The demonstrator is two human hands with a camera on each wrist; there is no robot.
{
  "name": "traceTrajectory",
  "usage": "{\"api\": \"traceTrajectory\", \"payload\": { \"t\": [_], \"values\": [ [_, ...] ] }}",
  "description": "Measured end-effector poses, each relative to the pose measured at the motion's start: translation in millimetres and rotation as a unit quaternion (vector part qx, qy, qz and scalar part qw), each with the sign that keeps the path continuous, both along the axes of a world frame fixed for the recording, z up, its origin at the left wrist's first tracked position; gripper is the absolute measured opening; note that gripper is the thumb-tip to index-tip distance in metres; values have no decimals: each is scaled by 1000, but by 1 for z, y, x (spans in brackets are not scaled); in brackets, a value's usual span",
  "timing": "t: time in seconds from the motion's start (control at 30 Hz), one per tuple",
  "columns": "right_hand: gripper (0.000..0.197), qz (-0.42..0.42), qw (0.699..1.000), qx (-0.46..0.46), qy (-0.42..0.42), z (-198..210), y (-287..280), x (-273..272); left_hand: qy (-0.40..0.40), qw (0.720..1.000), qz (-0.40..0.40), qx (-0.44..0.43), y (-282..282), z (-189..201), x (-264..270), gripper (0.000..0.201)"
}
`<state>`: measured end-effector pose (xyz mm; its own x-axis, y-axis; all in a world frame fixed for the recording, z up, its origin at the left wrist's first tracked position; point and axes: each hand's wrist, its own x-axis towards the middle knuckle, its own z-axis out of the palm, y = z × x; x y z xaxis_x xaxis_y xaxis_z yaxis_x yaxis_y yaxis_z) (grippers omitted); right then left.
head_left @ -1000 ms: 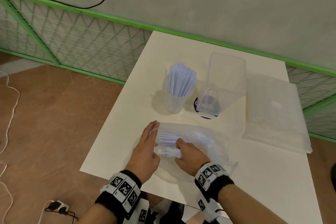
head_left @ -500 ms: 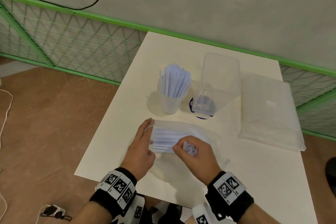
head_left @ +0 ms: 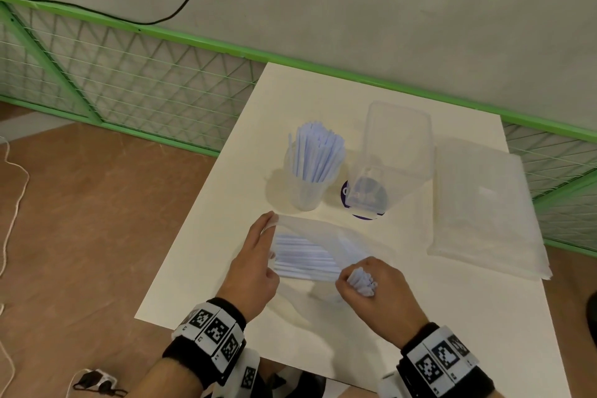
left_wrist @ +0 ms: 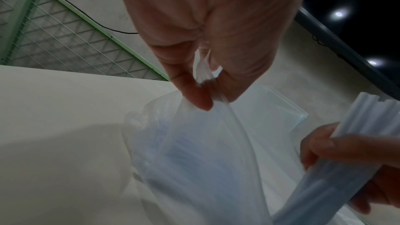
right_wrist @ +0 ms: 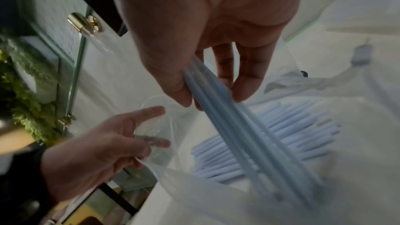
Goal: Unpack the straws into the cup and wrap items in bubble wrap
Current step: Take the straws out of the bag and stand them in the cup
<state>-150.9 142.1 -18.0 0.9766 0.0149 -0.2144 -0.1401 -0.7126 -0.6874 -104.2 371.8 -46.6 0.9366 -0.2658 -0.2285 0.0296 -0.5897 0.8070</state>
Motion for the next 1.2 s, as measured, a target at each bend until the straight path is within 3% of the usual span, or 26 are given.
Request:
{"api": "traceTrajectory", "payload": {
  "t": [0.13,0.3,0.47,0.83,0.87,0.93,1.03,1.13,1.2],
  "values": [
    [22,-5,1000,17,2,28,-2,16,-7,1000,-9,14,-2,1,4,87],
    [10,-55,986,126,-91,112,-6,68,-1,1000,-23,14,-6,0,3,86],
    [7,-39,980,93,-174,158,-6,142,3,999,-39,21,-11,0,5,88],
    [4,46,993,6,-111,118,14,210,20,999,-43,17,-9,2,4,88],
    [10,57,993,-9,-103,114,15,213,23,999,-43,17,-9,2,4,89],
    [41,73,992,-19,-105,104,15,217,28,999,-40,19,-9,2,5,89],
    [84,62,984,6,-168,90,18,212,28,999,-37,23,-9,3,5,89],
    [82,61,965,-25,-252,75,23,195,20,999,-40,29,-8,3,6,89],
    [82,88,959,-86,-257,63,28,183,18,998,-42,32,-8,4,7,88]
  ]
}}
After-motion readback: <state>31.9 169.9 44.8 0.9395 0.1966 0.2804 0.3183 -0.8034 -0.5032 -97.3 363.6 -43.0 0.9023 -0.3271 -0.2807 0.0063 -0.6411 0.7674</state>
